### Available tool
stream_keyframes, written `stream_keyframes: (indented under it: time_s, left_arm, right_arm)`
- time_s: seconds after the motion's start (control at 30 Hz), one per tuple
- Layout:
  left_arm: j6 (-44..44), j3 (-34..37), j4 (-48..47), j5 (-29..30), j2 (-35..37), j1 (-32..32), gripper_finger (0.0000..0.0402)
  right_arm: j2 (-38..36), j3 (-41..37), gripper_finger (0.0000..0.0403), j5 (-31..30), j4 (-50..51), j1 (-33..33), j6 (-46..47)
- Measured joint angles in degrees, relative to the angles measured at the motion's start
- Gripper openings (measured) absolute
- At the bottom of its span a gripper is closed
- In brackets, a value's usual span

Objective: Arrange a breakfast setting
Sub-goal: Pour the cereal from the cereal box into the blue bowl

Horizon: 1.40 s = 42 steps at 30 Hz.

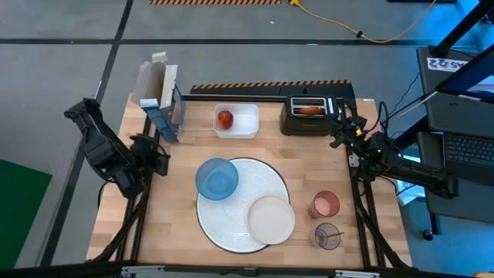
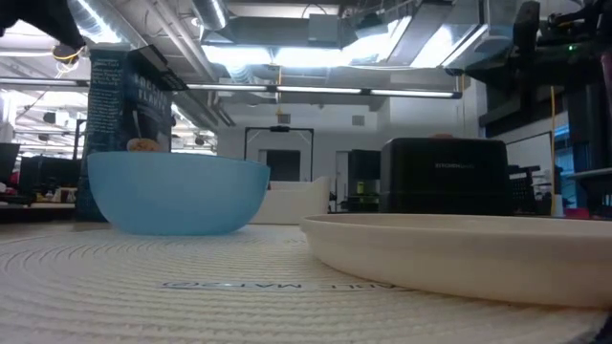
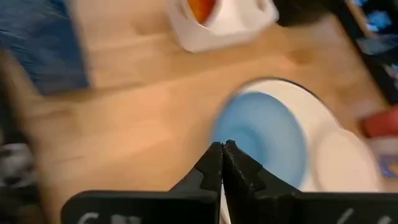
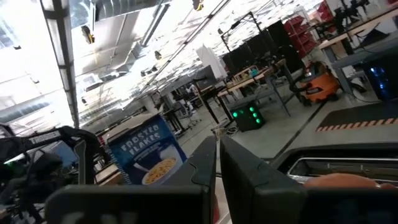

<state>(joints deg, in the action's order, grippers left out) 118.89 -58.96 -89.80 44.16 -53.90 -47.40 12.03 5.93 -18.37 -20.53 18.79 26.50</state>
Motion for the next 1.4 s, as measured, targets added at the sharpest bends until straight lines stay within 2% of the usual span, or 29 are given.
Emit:
stream_keyframes:
  time_s: [0.07, 0.23, 0.57, 0.7, 0.83, 1.03, 1.23, 1.4]
  left_arm:
    - [0.05, 2.22, 0.18, -0.01, 0.87, 1.93, 0.0000]
    - [1.82, 7.23, 0.02, -5.94, 1.03, 5.81, 0.0000]
    - [-3.72, 12.80, 0.57, -5.31, 1.08, 13.38, 0.0000]
    - [-3.98, 14.83, 3.87, -5.01, 1.20, 15.49, 0.0007]
    - [-4.91, 16.30, 5.90, -6.16, 1.85, 15.70, 0.0056]
    - [-5.29, 16.28, 6.00, -6.27, 1.85, 17.38, 0.0171]
    - [-5.71, 16.50, 5.92, -6.62, 1.68, 22.57, 0.0280]
    - [-7.22, 16.48, 7.25, -7.00, 1.65, 26.86, 0.0318]
  right_arm:
    - [0.00, 0.00, 0.0026, 0.00, -0.03, 0.00, 0.00]
    - [0.02, 0.00, 0.0026, -0.07, -0.38, 0.00, -0.10]
    - [0.02, 0.00, 0.0026, -0.09, -0.75, -0.01, -0.22]
    - [0.00, 0.00, 0.0026, -0.09, -0.90, -0.02, -0.22]
    - [0.01, 0.00, 0.0026, -0.07, -1.75, 0.00, -0.22]
    - [0.02, 0.00, 0.0026, -0.09, -2.13, 0.00, -1.13]
    - [0.01, 0.00, 0.0026, -0.13, -2.12, 0.00, -1.44]
    - [0.02, 0.00, 0.0026, -0.07, -2.10, 0.00, -1.46]
